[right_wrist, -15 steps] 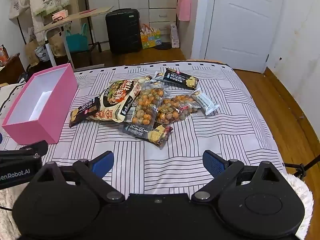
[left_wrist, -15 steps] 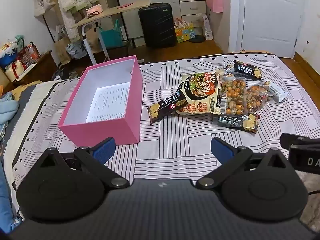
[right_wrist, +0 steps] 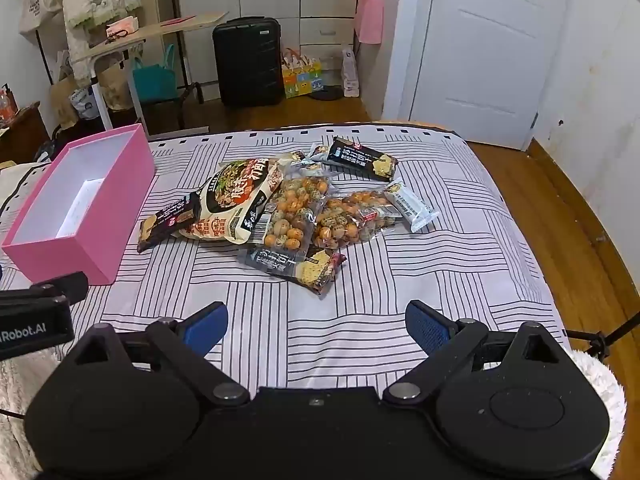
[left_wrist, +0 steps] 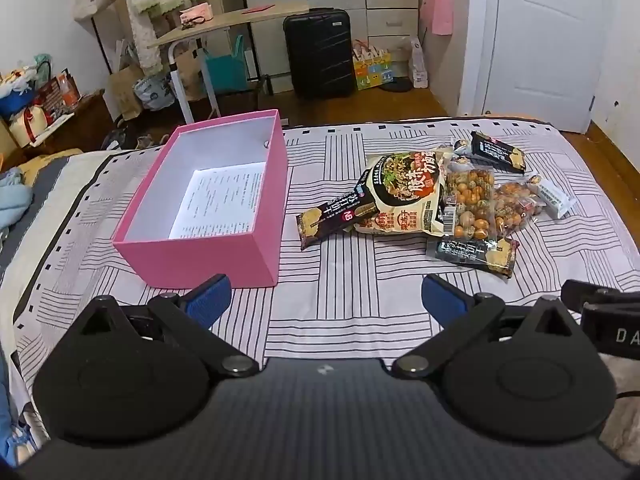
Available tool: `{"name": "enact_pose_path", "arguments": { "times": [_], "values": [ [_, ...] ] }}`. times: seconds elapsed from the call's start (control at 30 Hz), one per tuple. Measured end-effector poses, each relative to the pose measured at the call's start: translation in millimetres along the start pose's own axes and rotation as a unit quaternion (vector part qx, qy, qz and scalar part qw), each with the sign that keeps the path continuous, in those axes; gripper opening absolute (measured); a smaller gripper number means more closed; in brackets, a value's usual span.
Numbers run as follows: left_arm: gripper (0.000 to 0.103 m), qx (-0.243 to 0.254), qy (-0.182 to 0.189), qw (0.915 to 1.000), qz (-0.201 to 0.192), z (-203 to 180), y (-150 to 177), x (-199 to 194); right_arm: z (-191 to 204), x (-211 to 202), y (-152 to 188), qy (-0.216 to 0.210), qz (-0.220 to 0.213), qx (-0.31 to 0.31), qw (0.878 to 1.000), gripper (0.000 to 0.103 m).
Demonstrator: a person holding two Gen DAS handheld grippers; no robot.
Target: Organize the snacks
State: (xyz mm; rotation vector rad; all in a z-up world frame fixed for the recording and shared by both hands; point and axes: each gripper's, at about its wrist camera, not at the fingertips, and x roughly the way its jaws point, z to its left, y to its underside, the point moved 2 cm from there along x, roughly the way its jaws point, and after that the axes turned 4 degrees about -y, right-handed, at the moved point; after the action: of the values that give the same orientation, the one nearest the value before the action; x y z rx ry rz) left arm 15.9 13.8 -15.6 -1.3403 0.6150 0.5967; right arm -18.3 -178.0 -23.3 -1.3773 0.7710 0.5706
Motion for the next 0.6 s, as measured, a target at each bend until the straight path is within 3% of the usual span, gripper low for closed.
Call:
{"name": "enact_pose_path", "arguments": {
  "times": [0.3,0.6],
  "values": [
    [0.103,-0.005,0.014,0.9998,0.016,2.9,4.3,5.8,4.7,0.5,1.8,0.022,-0.011,-0.02,0.999,0.098],
    [0.103,0.01,0.006,0.9996,-0.026,3.3,10.6,1.0,5.6,1.5,1.7,0.022,-0.008,-0.024,0.999,0.098]
  ]
}}
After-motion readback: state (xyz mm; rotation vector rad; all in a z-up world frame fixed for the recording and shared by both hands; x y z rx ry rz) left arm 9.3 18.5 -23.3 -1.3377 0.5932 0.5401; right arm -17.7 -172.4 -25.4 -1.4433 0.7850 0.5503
